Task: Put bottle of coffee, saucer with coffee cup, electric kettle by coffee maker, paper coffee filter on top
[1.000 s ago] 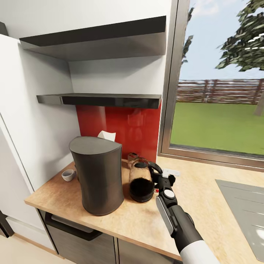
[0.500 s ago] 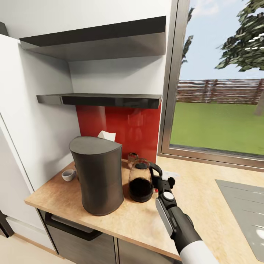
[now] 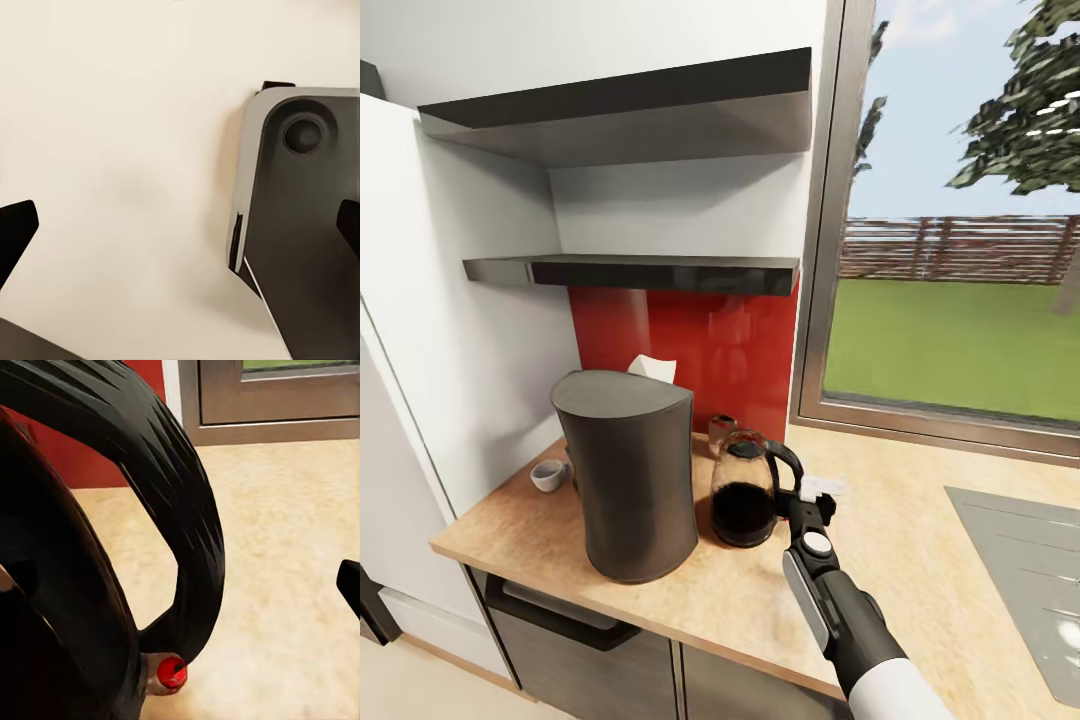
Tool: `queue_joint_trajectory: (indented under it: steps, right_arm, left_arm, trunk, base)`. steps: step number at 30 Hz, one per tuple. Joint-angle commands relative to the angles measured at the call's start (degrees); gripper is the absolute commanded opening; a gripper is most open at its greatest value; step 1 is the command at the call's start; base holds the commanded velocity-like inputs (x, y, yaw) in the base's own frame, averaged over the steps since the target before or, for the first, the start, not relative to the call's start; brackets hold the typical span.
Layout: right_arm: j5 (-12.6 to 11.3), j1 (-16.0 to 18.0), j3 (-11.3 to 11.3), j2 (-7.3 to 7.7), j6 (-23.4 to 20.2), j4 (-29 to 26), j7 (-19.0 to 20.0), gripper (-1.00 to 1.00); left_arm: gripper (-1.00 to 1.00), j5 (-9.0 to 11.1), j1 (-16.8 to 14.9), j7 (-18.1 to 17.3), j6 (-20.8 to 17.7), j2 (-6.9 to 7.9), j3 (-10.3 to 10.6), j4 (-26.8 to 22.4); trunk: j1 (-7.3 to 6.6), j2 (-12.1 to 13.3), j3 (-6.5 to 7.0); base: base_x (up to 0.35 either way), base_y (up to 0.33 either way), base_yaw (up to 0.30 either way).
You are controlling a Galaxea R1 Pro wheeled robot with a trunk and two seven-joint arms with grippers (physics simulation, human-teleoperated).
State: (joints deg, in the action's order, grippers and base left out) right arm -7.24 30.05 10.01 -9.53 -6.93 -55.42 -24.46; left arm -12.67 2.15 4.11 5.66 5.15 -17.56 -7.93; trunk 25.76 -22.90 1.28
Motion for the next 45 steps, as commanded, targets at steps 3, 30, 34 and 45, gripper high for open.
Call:
queue_joint_trajectory:
  steps: [3, 30, 34, 45]
  right_arm:
    - [-0.41, 0.01, 0.19, 0.04, -0.23, -0.12, -0.41, 1.0]
    - [-0.41, 0.01, 0.26, 0.04, -0.24, -0.01, -0.41, 1.0]
    - [-0.44, 0.01, 0.3, 0.04, -0.27, -0.08, -0.41, 1.0]
    - [-0.51, 0.01, 0.7, -0.21, -0.36, 0.05, -0.2, 1.0]
  left_arm:
    - [1.0, -0.6, 0.05, 0.11, 0.18, -0.05, -0.27, -0.05]
    - [1.0, -0.59, -0.12, 0.11, 0.61, -0.11, -0.19, -0.68]
    - [1.0, -0.6, -0.19, 0.08, 0.81, 0.14, -0.19, -0.88]
    - [1.0, -0.73, -2.54, 0.02, 1.01, 0.65, -0.11, -5.18]
  trunk:
    - [0.02, -0.03, 0.0]
    - [0.02, -0.03, 0.0]
    - [0.02, -0.03, 0.0]
    - [0.02, -0.03, 0.0]
  base:
    - [-0.16, 0.0, 0.0]
    - [-0.134, 0.0, 0.0]
    - [-0.134, 0.0, 0.0]
    - [-0.307, 0.065, 0.0]
